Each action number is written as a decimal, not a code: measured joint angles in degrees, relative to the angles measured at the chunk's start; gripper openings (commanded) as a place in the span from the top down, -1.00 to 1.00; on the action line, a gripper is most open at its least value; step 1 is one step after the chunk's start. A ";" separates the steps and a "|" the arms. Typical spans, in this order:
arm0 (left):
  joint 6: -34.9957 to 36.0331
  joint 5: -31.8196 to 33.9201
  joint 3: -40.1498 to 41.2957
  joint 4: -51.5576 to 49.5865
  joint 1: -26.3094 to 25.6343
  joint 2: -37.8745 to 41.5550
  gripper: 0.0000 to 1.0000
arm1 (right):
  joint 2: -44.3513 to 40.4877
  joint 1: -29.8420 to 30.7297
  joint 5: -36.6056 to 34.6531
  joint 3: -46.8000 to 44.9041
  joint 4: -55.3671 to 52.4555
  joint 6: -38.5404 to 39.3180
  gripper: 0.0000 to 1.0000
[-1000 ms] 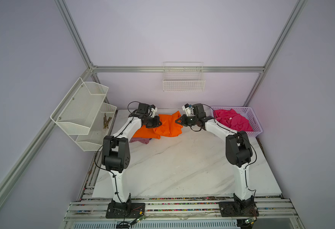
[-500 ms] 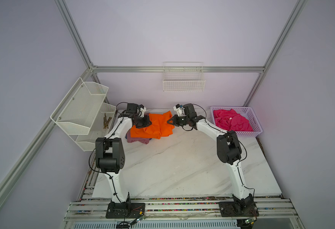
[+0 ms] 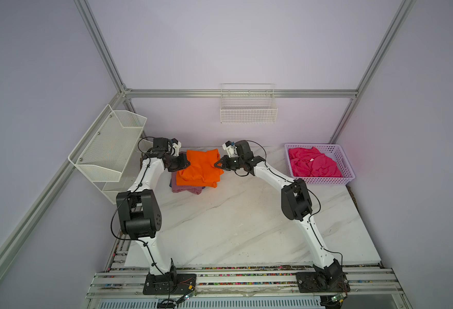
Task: Fold and stack t-shirts
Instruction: Pick up the T-shirt.
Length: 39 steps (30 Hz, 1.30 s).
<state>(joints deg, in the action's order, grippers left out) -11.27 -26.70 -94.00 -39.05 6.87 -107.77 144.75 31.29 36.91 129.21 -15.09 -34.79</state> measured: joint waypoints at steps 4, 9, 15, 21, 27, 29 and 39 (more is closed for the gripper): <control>0.22 0.00 0.00 -0.04 0.74 -0.13 1.00 | 1.36 0.04 0.00 0.17 0.02 -0.66 1.00; 0.37 -0.28 0.00 -0.07 2.23 -1.33 1.00 | 5.07 0.50 -0.02 4.17 -1.25 -1.01 1.00; 0.37 -0.28 0.00 -0.02 3.67 -4.28 0.87 | 6.45 0.96 -0.15 5.81 -2.19 -1.03 1.00; 0.15 -0.02 -0.02 0.39 4.00 -5.79 0.46 | 6.45 1.01 -0.15 6.01 -2.54 -0.96 0.60; -0.33 0.81 -0.26 0.74 4.11 -6.51 -0.06 | 6.47 1.01 -0.24 6.01 -2.67 -0.94 0.03; -0.31 1.11 -0.39 1.01 4.17 -7.06 -0.21 | 6.54 1.01 -0.22 6.03 -2.60 -1.03 -0.16; -2.12 2.54 0.09 4.00 4.37 -7.32 -0.46 | 6.67 0.59 -0.44 6.01 -2.54 -0.42 -0.69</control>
<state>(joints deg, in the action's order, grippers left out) -13.39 -24.16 -93.91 -35.05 11.25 -115.09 151.41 31.88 36.47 135.22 -17.63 -35.20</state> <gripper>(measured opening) 0.703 0.812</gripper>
